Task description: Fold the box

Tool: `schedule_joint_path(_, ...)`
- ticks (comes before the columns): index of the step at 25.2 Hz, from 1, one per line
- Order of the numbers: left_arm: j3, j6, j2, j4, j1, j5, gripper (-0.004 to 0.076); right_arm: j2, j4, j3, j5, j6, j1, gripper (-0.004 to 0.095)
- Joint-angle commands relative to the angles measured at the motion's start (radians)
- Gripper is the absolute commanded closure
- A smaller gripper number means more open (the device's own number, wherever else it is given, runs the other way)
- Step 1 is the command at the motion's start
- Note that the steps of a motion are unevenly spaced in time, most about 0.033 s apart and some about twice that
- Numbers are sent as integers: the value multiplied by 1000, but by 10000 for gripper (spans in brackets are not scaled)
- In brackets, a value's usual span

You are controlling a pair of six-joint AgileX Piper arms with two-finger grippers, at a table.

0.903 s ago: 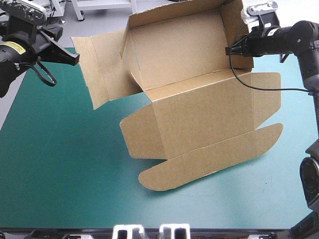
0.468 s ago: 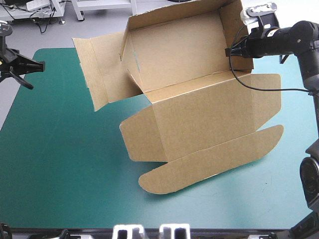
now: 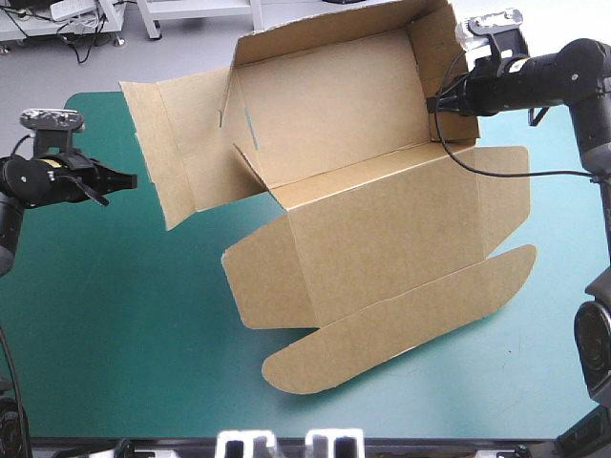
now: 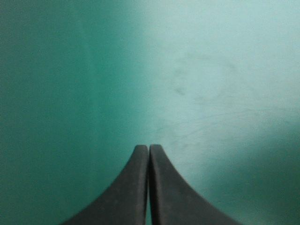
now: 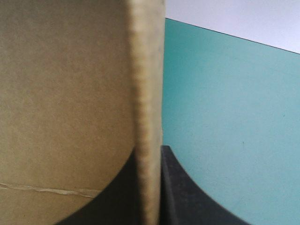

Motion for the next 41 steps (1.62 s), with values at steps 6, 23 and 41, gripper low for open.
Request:
schedule_joint_path(6, -22, 584, 19, -797, -1, 96, 733, -53, 71, -30, -28, -1, 0, 926)
schedule_joint_path(23, -35, 788, 19, -1145, -1, 510, 733, -51, 70, -30, -37, 10, 0, 925)
schedule_joint_path(41, -36, 736, 17, -1264, -113, 510, 733, -49, -69, -30, -91, 106, 102, 925)
